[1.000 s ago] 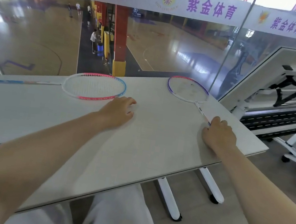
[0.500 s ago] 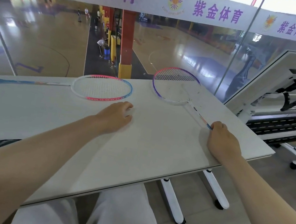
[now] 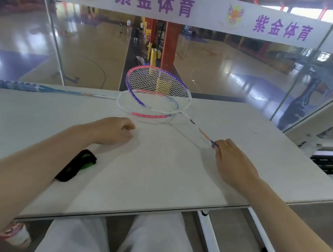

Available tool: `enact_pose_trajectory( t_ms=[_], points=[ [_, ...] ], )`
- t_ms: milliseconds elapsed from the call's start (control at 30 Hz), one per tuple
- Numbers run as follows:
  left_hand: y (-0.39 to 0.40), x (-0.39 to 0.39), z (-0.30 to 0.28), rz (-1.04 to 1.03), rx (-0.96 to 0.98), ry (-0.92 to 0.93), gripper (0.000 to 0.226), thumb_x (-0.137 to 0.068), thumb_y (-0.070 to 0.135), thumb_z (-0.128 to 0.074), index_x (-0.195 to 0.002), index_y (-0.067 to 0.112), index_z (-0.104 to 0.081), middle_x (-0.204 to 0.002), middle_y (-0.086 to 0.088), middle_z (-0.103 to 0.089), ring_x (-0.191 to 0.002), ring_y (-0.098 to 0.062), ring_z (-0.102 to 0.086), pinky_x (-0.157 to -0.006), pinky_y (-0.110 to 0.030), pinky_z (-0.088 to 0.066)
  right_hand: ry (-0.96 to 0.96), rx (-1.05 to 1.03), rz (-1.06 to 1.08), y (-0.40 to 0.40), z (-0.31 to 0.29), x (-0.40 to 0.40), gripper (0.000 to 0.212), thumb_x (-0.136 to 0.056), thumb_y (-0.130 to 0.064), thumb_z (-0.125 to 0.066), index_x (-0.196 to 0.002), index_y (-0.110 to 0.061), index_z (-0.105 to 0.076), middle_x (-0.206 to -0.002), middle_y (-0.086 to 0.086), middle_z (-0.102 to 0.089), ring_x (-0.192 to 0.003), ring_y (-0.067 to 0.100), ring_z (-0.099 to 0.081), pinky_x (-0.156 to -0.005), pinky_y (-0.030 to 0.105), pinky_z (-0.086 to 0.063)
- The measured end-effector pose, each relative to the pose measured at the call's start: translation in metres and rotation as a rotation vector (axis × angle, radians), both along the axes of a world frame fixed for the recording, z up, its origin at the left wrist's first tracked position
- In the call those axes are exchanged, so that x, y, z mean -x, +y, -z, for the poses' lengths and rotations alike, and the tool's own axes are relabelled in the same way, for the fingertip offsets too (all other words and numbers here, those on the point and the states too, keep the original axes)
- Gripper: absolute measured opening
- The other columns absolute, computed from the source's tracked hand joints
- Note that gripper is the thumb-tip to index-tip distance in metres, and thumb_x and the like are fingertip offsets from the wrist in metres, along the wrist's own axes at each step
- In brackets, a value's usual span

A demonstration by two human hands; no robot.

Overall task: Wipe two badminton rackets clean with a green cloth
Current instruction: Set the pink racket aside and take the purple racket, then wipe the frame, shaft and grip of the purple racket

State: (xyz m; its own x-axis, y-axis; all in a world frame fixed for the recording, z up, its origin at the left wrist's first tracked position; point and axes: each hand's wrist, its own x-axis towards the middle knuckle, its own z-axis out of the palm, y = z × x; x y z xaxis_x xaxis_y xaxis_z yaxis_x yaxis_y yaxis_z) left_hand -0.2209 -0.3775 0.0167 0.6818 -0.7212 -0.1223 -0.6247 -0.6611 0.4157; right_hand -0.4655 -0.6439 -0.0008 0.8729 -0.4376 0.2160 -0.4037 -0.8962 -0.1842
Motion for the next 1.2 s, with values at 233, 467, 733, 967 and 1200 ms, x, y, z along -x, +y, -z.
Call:
enact_pose_trajectory(
  t_ms=[233,467,733,967,1200],
  points=[
    [0.092,0.004,-0.009,-0.099,0.045,0.052,0.015,-0.091,0.035,-0.062,-0.106,0.04,-0.062,-0.115,0.013,-0.064,-0.102,-0.006,-0.059,-0.089,-0.024,-0.043,0.052,-0.047,-0.183,0.059,-0.002,-0.06,0.033,-0.105,-0.032,-0.025,-0.111,-0.019,-0.055,-0.104,0.0,-0.051,-0.086,0.026,-0.059,-0.079,0.046,-0.05],
    [0.153,0.034,-0.006,-0.117,0.208,0.068,0.012,-0.092,0.031,-0.064,-0.101,0.04,-0.066,-0.108,0.024,-0.063,-0.101,0.01,-0.055,-0.095,-0.016,-0.042,0.086,-0.048,-0.336,0.106,-0.004,-0.107,0.031,-0.105,-0.035,-0.027,-0.105,-0.02,-0.054,-0.095,-0.002,-0.051,-0.082,0.022,-0.057,-0.078,0.046,-0.049],
    [0.171,0.051,-0.003,-0.011,0.175,0.087,0.034,-0.083,0.045,-0.068,-0.116,0.037,-0.061,-0.108,0.02,-0.062,-0.1,0.0,-0.057,-0.091,-0.034,-0.048,0.084,-0.085,-0.391,0.135,-0.003,-0.145,0.027,-0.104,-0.038,-0.029,-0.099,-0.025,-0.053,-0.093,-0.006,-0.05,-0.08,0.02,-0.055,-0.076,0.046,-0.05],
    [0.183,0.048,-0.003,0.094,0.089,0.014,0.061,-0.075,0.046,-0.077,-0.129,0.034,-0.052,-0.124,0.019,-0.054,-0.117,-0.001,-0.046,-0.103,-0.026,-0.038,0.107,-0.098,-0.41,0.143,0.002,-0.161,0.027,-0.104,-0.036,-0.03,-0.097,-0.025,-0.054,-0.091,-0.008,-0.05,-0.078,0.016,-0.055,-0.075,0.043,-0.05],
    [0.187,0.037,0.012,0.07,0.156,-0.176,0.034,-0.091,0.044,-0.055,-0.124,0.043,-0.054,-0.122,0.027,-0.045,-0.118,0.004,-0.038,-0.1,-0.012,-0.03,0.095,-0.124,-0.409,0.144,0.0,-0.174,0.026,-0.104,-0.036,-0.032,-0.093,-0.025,-0.053,-0.089,-0.008,-0.051,-0.077,0.014,-0.055,-0.074,0.044,-0.051]
  ],
)
